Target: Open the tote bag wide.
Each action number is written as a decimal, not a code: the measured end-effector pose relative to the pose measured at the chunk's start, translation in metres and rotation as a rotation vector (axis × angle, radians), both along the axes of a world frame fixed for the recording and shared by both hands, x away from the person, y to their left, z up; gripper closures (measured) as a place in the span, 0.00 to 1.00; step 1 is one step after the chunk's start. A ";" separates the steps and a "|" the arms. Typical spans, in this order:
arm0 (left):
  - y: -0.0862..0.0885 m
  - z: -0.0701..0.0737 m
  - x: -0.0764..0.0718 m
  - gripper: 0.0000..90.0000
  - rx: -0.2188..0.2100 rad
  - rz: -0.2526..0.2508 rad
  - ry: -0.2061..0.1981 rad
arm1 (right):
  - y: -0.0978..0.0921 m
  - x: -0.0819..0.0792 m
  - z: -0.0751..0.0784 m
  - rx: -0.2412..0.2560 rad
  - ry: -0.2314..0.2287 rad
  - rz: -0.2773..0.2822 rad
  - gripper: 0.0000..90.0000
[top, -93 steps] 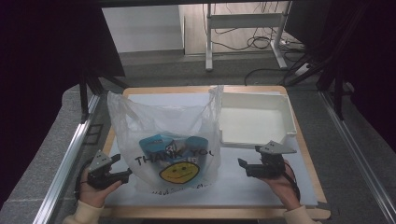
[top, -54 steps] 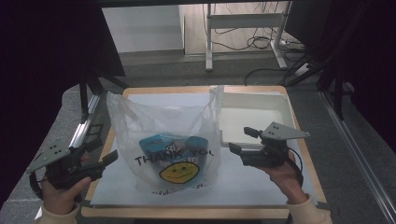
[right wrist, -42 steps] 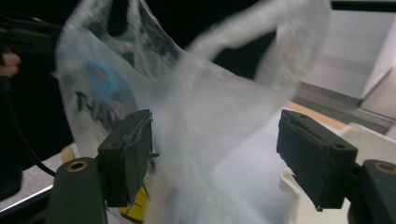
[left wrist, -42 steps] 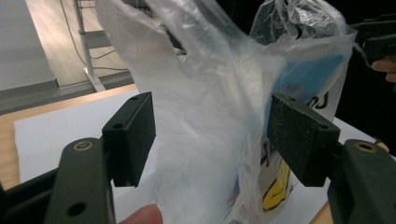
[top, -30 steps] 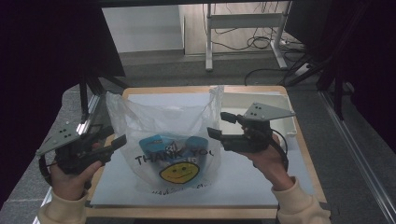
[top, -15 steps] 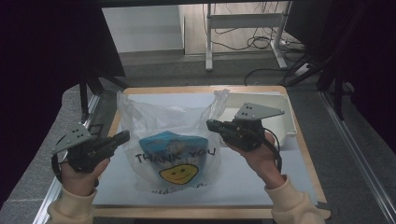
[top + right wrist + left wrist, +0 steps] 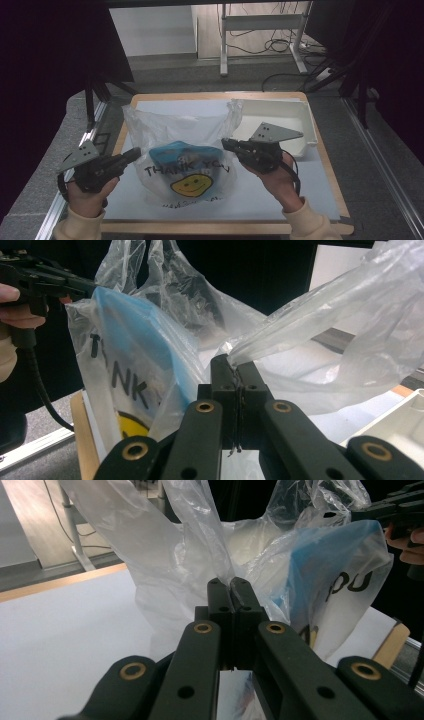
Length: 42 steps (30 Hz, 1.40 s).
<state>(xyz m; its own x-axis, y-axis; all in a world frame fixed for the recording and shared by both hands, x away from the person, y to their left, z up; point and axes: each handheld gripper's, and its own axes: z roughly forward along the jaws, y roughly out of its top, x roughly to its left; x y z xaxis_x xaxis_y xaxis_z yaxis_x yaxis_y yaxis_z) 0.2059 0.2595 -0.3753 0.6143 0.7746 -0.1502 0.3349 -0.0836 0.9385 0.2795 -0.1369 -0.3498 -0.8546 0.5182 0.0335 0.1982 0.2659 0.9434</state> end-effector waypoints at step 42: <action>-0.007 -0.010 -0.039 1.00 -0.020 -0.067 -0.098 | -0.005 -0.032 -0.023 -0.070 -0.010 0.044 0.98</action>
